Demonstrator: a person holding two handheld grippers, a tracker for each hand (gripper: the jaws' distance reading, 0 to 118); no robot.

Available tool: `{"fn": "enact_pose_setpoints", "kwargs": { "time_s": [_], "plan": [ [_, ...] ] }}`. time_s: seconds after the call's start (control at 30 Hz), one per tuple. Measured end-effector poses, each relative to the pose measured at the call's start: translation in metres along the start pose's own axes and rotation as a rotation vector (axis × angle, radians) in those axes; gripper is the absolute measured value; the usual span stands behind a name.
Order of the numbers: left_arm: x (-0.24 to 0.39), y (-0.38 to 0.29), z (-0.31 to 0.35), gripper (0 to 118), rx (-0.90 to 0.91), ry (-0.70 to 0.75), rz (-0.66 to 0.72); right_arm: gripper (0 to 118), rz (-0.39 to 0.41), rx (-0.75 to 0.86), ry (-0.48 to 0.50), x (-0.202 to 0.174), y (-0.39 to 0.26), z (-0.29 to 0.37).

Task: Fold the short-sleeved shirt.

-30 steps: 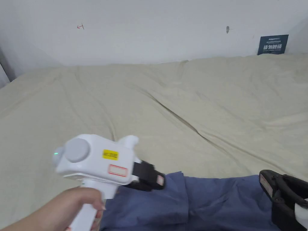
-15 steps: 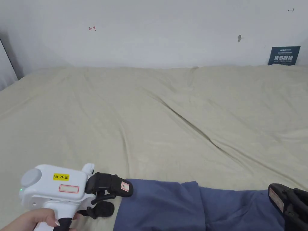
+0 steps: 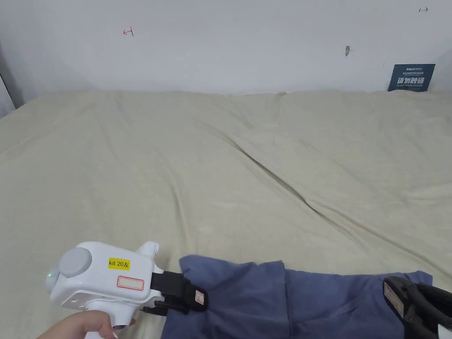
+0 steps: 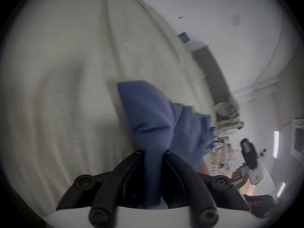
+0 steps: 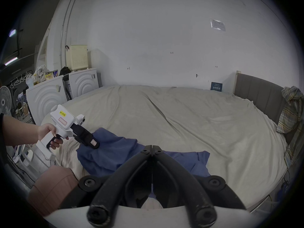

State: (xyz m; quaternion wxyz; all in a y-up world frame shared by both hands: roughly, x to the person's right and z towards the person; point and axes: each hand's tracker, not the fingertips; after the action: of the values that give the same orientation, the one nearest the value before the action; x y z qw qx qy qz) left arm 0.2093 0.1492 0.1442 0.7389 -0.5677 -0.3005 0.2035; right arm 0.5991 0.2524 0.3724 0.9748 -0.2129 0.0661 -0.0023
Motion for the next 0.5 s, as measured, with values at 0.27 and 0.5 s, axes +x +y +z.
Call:
{"fn": "enact_pose_setpoints", "kwargs": {
  "time_s": [0.27,0.5],
  "plan": [
    [0.041,0.005,0.035,11,0.035,0.157,-0.070,0,0.016,0.011,0.022,-0.001,0.002,0.003],
    [0.056,0.010,0.097,11,0.082,0.729,-0.166,0,-0.017,0.047,0.047,0.009,0.000,0.004]
  ]
}}
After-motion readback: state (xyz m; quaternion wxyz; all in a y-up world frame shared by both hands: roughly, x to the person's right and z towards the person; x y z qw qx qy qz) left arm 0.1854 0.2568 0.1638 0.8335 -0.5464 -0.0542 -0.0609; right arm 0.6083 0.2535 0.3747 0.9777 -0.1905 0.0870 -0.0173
